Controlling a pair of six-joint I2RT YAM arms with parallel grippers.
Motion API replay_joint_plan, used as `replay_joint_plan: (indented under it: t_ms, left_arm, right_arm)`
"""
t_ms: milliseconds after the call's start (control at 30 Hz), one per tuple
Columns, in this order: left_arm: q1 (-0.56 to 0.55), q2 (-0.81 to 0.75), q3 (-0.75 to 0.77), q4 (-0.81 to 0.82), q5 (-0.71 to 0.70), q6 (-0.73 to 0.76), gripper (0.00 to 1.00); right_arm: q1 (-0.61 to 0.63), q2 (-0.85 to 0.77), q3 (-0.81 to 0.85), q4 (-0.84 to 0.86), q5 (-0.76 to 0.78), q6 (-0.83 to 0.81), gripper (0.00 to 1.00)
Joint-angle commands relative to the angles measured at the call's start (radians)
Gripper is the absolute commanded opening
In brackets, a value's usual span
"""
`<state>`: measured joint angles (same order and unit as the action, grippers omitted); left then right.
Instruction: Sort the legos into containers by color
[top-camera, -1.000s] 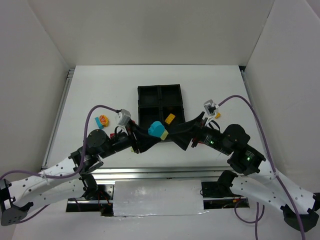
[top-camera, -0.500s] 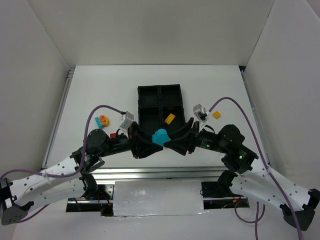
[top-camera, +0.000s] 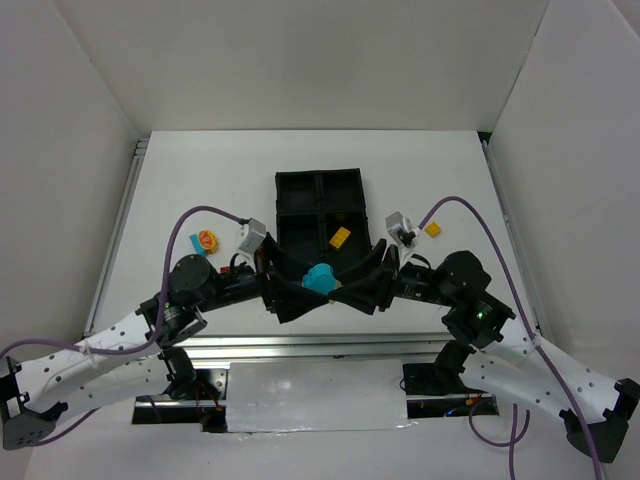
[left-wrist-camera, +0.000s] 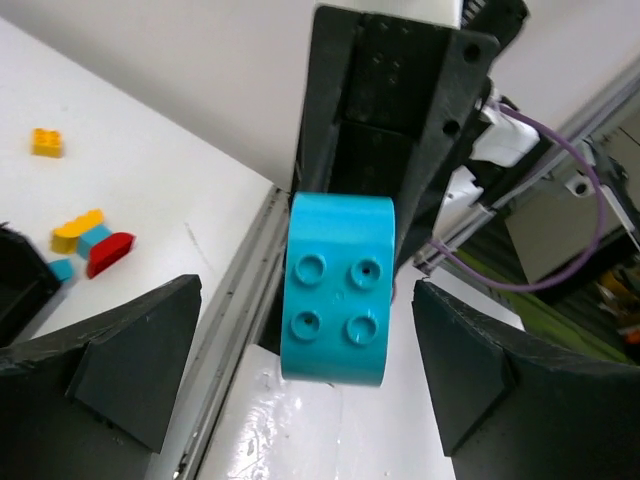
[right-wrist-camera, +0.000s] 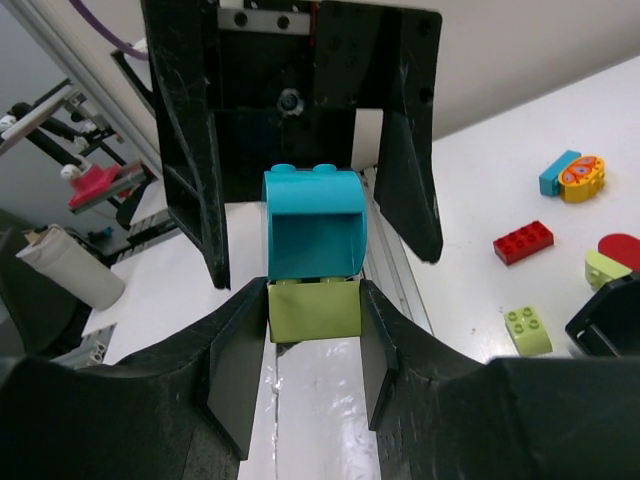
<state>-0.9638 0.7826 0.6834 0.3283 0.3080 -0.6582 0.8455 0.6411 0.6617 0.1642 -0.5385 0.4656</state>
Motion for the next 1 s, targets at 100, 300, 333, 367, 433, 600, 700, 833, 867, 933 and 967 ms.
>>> replay_joint_plan:
  t_ms: [100,300,333,367,433,600,700,833,867,933,967]
  left_arm:
    - [0.0,-0.051,0.079,-0.084,-0.119,0.04,0.99]
    - [0.0,-0.059,0.067,-0.069,-0.107,0.046,0.79]
    - [0.0,-0.052,0.067,-0.069,-0.099,0.045,0.76]
    - [0.0,-0.048,0.067,-0.066,-0.096,0.045,0.75]
    - [0.0,-0.036,0.065,-0.066,-0.09,0.042,0.77]
    - [0.0,-0.002,0.073,-0.057,-0.061,0.042,0.8]
    - [0.0,0.009,0.074,-0.051,-0.061,0.037,0.34]
    - [0.002,0.006,0.1,-0.13,-0.154,0.057,0.0]
    - [0.002,-0.002,0.11,-0.153,-0.266,0.058,0.0]
    - [0.007,-0.022,0.125,-0.242,-0.398,0.057,0.0]
    - [0.025,-0.023,0.151,-0.276,-0.502,0.057,0.0]
  right_arm:
    - [0.004,0.005,0.013,-0.022,0.012,-0.028,0.0]
    - [0.004,0.028,0.025,-0.034,0.012,-0.03,0.0]
    - [0.003,0.031,0.027,-0.035,0.011,-0.03,0.0]
    - [0.003,0.032,0.029,-0.035,0.011,-0.03,0.0]
    - [0.003,0.038,0.035,-0.035,0.006,-0.031,0.0]
    - [0.003,0.045,0.044,-0.035,0.006,-0.033,0.0]
    - [0.003,0.04,0.042,-0.041,0.024,-0.041,0.0]
    - [-0.003,0.038,0.038,-0.069,0.06,-0.061,0.0]
    - [-0.011,0.038,0.029,-0.086,0.069,-0.074,0.0]
    - [-0.029,0.048,0.016,-0.109,0.109,-0.085,0.0]
    - [-0.064,0.057,-0.003,-0.117,0.113,-0.082,0.0]
